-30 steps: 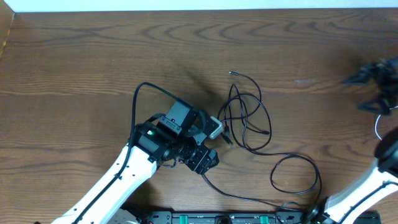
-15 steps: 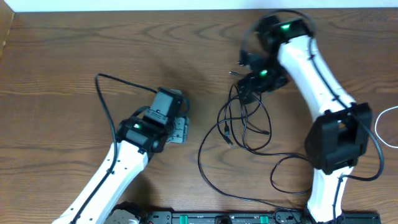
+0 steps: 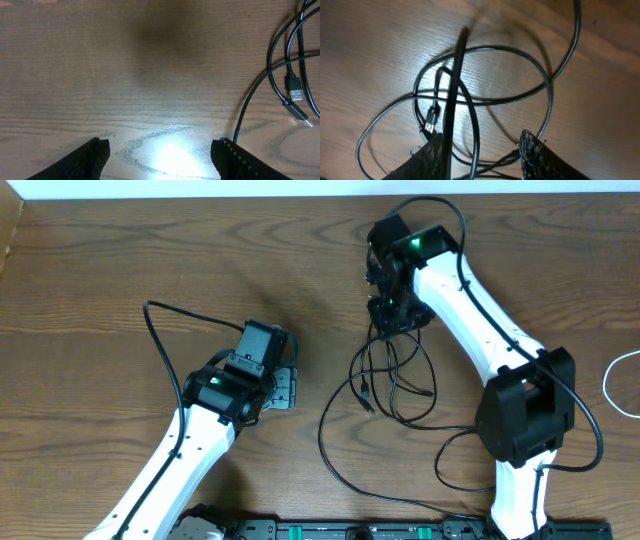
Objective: Untangle cables
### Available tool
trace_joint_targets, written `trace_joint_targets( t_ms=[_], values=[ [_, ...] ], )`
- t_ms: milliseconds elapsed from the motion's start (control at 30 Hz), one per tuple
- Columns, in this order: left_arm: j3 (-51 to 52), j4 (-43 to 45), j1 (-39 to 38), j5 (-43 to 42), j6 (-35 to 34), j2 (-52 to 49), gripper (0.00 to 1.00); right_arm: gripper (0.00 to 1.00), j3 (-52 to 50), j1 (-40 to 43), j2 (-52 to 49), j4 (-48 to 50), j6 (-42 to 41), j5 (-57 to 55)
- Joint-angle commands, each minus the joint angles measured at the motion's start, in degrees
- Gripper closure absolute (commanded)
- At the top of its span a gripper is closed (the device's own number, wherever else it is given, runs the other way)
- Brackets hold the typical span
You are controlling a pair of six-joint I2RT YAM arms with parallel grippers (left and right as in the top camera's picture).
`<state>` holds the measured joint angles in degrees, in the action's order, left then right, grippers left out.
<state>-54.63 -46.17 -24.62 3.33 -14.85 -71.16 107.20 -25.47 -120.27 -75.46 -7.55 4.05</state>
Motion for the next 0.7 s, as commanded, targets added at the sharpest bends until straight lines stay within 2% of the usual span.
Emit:
trace_joint_targets(
  t_ms=[0, 67, 100, 133, 167, 333, 467, 667],
  values=[
    [-0.3, -0.2, 0.2, 0.1, -0.5, 0.0, 0.29, 0.57, -4.2, -0.2, 0.3, 1.8, -5.3, 0.9],
    [-0.3, -0.2, 0.2, 0.1, -0.5, 0.0, 0.29, 0.65, -6.9, -0.3, 0.3, 3.3, -5.3, 1.7],
    [-0.3, -0.2, 0.2, 0.1, -0.5, 0.0, 0.29, 0.73, -8.4, -0.5, 0.3, 4.4, -5.3, 2.3],
    [-0.3, -0.2, 0.2, 0.1, -0.5, 0.0, 0.29, 0.96, -10.1, -0.8, 0.3, 5.7, -5.3, 3.3],
    [-0.3, -0.2, 0.2, 0.1, -0.5, 0.0, 0.29, 0.99, -10.6, -1.1, 0.3, 5.9, -5.4, 4.3],
    [-0.3, 0.0, 0.2, 0.1, -0.5, 0.0, 0.29, 0.99, -5.8, -1.1, 2.0, 2.8, -7.2, 4.8],
    [-0.3, 0.0, 0.2, -0.4, -0.5, 0.0, 0.29, 0.99, 4.2, -1.1, 4.3, -2.1, -7.2, 4.9],
    [-0.3, 0.3, 0.2, -1.2, -0.5, 0.0, 0.29, 0.99, 25.0, -0.8, 7.5, -5.7, -7.0, 5.1]
  ],
)
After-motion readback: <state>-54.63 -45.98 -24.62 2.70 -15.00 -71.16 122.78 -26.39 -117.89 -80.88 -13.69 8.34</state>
